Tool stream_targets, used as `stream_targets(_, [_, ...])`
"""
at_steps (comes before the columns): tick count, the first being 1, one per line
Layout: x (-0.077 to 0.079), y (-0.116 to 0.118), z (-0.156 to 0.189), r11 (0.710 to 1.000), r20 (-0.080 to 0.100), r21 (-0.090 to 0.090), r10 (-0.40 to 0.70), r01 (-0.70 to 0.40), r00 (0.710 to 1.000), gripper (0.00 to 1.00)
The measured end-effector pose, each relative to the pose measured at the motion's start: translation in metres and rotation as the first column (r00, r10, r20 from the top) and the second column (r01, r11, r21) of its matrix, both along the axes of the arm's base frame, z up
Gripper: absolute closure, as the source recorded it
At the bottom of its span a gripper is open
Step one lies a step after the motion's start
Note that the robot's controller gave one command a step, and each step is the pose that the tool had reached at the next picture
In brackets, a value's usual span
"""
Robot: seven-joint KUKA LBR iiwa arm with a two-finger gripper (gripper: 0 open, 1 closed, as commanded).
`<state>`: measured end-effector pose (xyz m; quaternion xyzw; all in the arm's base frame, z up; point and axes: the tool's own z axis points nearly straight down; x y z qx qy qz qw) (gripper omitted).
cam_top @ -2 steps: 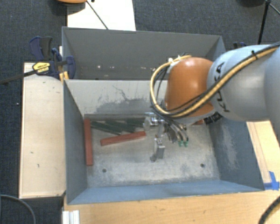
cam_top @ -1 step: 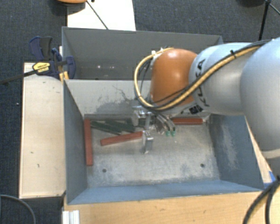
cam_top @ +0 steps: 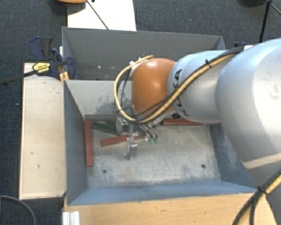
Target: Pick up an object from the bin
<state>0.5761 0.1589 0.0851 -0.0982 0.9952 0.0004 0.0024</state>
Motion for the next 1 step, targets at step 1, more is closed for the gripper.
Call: stream_targets(1, [0.0037,-0.0288,-0.0144,0.970,-0.003,0.000,-0.244,0.244,0.970,1.00])
